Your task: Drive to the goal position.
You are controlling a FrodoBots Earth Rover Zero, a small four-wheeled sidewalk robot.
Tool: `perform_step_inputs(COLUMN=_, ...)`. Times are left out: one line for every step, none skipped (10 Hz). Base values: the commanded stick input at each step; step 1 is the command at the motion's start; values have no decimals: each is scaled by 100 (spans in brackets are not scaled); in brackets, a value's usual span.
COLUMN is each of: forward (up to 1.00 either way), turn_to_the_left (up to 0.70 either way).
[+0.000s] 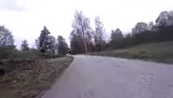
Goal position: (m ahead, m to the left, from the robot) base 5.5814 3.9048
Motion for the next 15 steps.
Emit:
perform_step_inputs(forward=100, turn_to_the_left=0)
perform_step_inputs(forward=100, turn_to_the_left=0)
perform_step_inputs(forward=100, turn_to_the_left=0)
perform_step_inputs(forward=100, turn_to_the_left=0)
perform_step_inputs(forward=100, turn_to_the_left=0)
perform_step_inputs(forward=100, turn_to_the_left=0)
perform_step_inputs(forward=100, turn_to_the_left=0)
perform_step_inputs(forward=100, turn_to_the_left=0)
perform_step_inputs(forward=100, turn_to_the_left=0)
perform_step_inputs(forward=100, turn_to_the_left=0)
perform_step_inputs(forward=100, turn_to_the_left=0)
perform_step_inputs(forward=100, turn_to_the_left=0)
perform_step_inputs(forward=100, turn_to_the_left=20)
perform_step_inputs(forward=100, turn_to_the_left=40)
perform_step_inputs(forward=100, turn_to_the_left=22)
